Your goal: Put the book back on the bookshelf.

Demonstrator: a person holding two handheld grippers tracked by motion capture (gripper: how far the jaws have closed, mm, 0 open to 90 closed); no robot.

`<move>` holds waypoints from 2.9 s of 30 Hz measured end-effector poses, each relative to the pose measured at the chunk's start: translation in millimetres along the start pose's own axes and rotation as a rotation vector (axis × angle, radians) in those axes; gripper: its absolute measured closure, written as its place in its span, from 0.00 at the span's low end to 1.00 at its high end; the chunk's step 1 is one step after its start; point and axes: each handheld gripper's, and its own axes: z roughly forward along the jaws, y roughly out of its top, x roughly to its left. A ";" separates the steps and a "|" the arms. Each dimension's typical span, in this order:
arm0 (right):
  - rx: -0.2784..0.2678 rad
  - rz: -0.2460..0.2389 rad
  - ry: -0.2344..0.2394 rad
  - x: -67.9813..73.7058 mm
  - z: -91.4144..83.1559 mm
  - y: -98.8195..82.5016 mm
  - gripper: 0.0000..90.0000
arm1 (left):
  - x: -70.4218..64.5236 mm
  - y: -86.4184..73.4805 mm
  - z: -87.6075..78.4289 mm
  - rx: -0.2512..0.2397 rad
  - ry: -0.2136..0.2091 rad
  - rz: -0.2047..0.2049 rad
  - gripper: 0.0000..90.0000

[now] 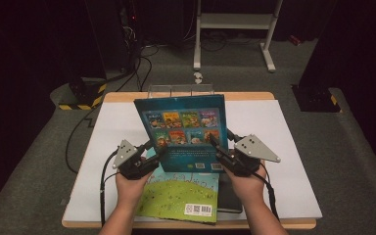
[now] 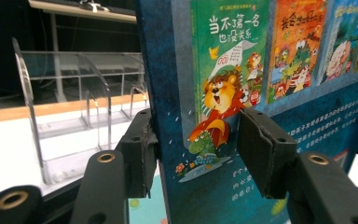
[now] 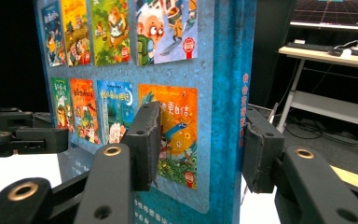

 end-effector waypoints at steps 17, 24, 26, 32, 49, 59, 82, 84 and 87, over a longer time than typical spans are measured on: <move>0.013 -0.001 -0.004 -4.0 19.4 3.1 0.59 | 13.8 5.6 9.9 -0.009 0.026 0.020 0.55; 0.004 -0.015 0.003 0.6 17.5 1.6 0.59 | 14.5 0.9 6.3 -0.009 0.020 0.008 0.54; 0.000 -0.023 0.012 3.4 15.2 0.8 0.59 | 14.9 -1.0 4.4 -0.007 0.022 0.011 0.54; -0.003 -0.046 0.036 10.7 9.0 -1.5 0.58 | 14.4 -6.7 -1.4 -0.017 0.025 0.015 0.52; 0.047 -0.052 0.208 0.0 8.8 -6.6 0.42 | 8.4 -12.3 -16.9 -0.032 0.057 0.073 0.48; 0.109 -0.078 0.412 11.7 13.4 -9.8 0.78 | 17.5 -15.9 -26.6 -0.014 0.099 0.070 0.48; 0.094 -0.013 0.369 46.1 60.7 -3.0 0.93 | 44.1 -11.5 -49.6 -0.030 0.151 -0.008 0.47; 0.096 -0.012 0.367 50.1 69.2 1.6 0.93 | 45.3 -10.6 -50.8 -0.036 0.144 -0.020 0.48; 0.094 -0.014 0.363 52.8 74.7 3.1 0.92 | 45.6 -10.2 -51.5 -0.037 0.145 -0.022 0.48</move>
